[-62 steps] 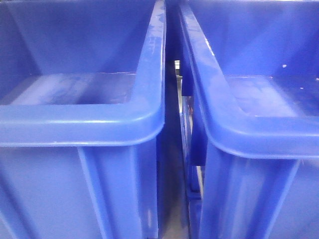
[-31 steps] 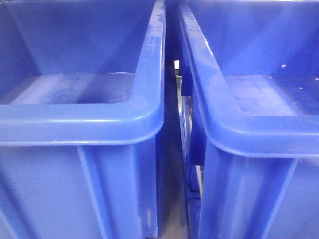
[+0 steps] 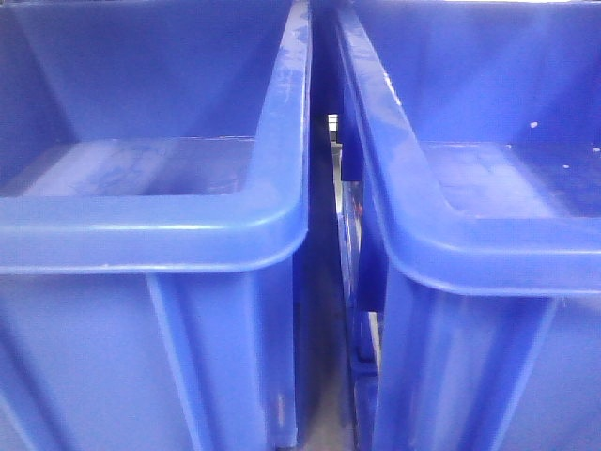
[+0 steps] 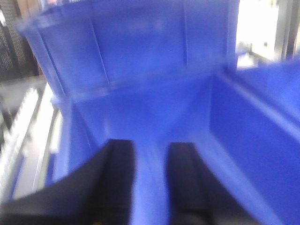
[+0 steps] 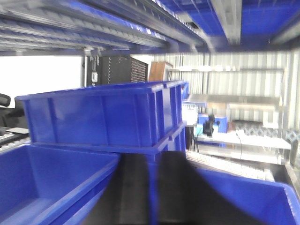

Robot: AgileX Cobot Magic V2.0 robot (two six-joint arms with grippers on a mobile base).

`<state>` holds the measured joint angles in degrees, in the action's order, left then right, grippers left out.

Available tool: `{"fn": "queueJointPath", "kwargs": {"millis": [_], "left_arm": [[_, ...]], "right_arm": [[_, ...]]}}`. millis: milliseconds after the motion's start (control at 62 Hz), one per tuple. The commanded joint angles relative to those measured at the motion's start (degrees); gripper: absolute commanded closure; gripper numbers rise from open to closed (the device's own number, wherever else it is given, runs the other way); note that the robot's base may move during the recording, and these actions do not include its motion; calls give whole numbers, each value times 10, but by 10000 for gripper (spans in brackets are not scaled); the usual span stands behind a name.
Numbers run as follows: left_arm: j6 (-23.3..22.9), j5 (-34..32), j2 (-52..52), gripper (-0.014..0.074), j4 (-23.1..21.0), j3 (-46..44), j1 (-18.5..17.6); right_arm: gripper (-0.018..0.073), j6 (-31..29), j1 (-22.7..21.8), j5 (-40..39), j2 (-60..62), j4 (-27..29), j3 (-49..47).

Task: Sort and place red and blue blocks on shelf

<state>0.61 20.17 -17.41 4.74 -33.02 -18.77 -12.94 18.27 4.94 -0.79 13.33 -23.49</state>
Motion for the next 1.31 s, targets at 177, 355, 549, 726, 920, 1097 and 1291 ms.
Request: {"fn": "queueJointPath", "kwargs": {"millis": [177, 355, 549, 726, 920, 1097, 1291], "left_arm": [[-10, -39, 11, 489, 6, 37, -4], [-25, -61, 48, 496, 15, 82, 9], [-25, -79, 53, 512, 13, 111, 24], [-25, -83, 53, 512, 13, 111, 24], [-25, -83, 53, 512, 13, 111, 24], [-25, -83, 53, 512, 13, 111, 24], [-17, -90, 53, 512, 65, 111, 32]], "right_arm": [[508, -9, -2, 67, 22, -81, -19], [508, -8, -2, 89, 25, -118, -19], [508, -8, -2, 86, 25, -119, -19], [508, -8, -2, 86, 25, -119, -18], [508, -8, -2, 86, 25, -119, -18], [508, -8, -2, 86, 25, -119, -18], [508, -8, -2, 86, 25, -119, -18]]}}
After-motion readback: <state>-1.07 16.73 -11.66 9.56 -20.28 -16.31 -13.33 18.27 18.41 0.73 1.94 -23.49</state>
